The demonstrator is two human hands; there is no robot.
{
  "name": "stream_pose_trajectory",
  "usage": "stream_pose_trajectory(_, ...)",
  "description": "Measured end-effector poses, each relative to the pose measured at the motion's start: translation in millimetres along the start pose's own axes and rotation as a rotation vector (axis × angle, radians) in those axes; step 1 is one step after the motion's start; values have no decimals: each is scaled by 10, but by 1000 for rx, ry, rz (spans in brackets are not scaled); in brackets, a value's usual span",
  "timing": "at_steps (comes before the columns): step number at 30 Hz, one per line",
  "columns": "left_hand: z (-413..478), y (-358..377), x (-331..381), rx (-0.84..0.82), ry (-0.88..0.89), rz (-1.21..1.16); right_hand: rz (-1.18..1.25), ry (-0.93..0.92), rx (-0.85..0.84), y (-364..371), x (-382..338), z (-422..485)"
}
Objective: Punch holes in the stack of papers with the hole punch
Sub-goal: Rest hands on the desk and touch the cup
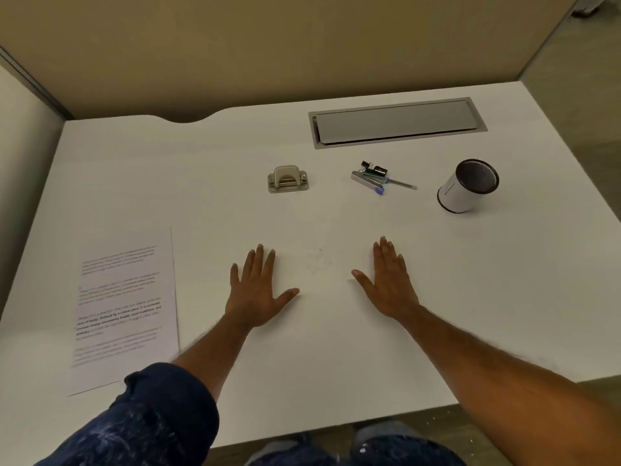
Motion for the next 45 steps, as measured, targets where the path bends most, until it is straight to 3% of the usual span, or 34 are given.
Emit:
stream_pose_trajectory(10, -36, 256, -53, -54, -74, 60, -78, 38, 48, 284, -172, 116)
stream_pose_trajectory(22, -35, 289, -60, -37, -65, 92, -168, -419, -41, 398, -599, 188)
stream_pose_trajectory(29, -33, 315, -62, -19, -63, 82, -120, -362, -15, 22, -527, 723)
stream_pose_trajectory(38, -64, 320, -125, 11, 7, 51, -311, -644, -63, 313, -799, 571)
stream_pose_trajectory(45, -88, 297, -113, 14, 46, 46, -305, -852, -137, 433, -806, 203)
Point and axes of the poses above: each hand's wrist, its own z-axis towards the middle knuckle, its own y-axis out of the palm, x = y × z, the point moved 5 cm from there along z, towards the middle knuckle, and after that the axes turned 7 degrees about -x, right-handed, at the moved point
